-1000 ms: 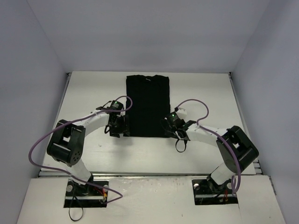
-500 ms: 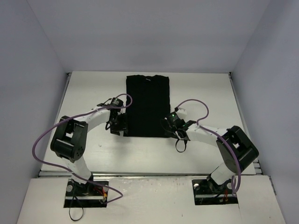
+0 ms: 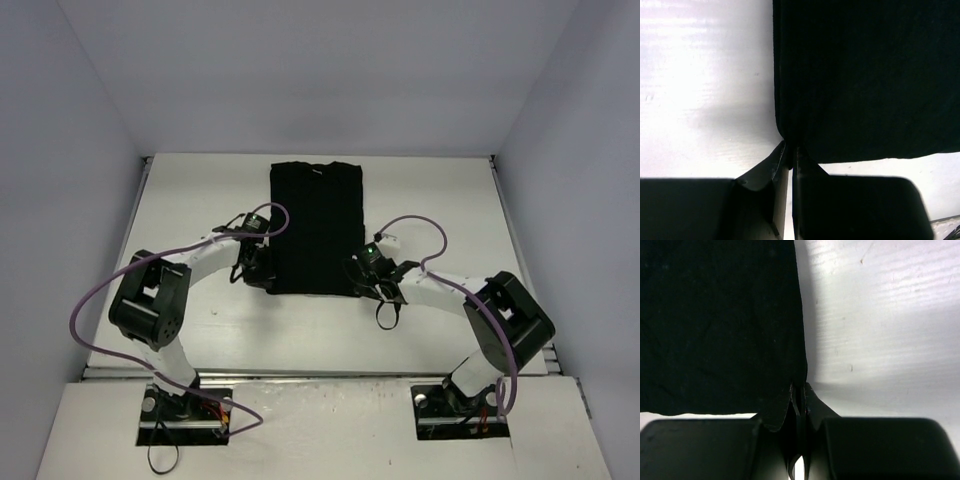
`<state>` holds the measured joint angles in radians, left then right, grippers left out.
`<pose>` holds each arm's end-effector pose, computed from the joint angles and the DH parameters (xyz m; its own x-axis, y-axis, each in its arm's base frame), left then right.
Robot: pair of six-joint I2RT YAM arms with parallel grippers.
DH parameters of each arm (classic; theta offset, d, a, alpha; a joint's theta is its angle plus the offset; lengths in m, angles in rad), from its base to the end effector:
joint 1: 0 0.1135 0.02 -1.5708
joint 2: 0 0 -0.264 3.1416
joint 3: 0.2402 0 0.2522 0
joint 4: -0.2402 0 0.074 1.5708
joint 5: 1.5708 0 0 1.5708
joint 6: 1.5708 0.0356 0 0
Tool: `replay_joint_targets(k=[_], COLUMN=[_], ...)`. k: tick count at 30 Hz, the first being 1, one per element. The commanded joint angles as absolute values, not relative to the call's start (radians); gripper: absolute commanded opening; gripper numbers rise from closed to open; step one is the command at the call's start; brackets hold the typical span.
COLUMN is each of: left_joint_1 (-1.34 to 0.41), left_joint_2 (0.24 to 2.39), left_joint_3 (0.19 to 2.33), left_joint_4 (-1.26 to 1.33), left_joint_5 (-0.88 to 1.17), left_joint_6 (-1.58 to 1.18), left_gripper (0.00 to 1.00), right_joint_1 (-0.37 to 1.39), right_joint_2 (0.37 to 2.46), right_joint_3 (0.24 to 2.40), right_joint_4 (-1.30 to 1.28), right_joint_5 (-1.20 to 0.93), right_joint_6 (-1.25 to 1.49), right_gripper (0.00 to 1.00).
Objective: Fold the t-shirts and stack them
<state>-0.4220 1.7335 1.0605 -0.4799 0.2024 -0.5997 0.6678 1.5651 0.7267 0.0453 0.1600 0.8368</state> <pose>0.3035 -0.1441 0.1687 -0.9567 -0.1765 -0.2313 -0.0779 0.9214 -0.3807 0.2418 0.1835 0.1577 -0.7635 0.3314 -0.5543 0.0647 0.8932 0.4449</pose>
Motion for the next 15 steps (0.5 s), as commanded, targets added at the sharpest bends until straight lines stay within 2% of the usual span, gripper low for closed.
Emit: replay_joint_targets(k=[1,15], left_joint_1=[-0.431,-0.428], left_joint_2=[1.648,1.219], left_joint_3=[1.034,0.868], left_joint_4=[-0.63,-0.84], left_joint_5=[0.181,0.315], left_joint_6=[-0.542,-0.606], left_gripper=[0.0,0.0], right_joint_1=[0.709,0.831], right_joint_2=[1.522,1.199], right_joint_3=[0.689,0.791], right_joint_4=[-0.209,-0.606], right_joint_5=[0.161,0.18], right_joint_6=[0.815,0.885], right_gripper=[0.0,0.0])
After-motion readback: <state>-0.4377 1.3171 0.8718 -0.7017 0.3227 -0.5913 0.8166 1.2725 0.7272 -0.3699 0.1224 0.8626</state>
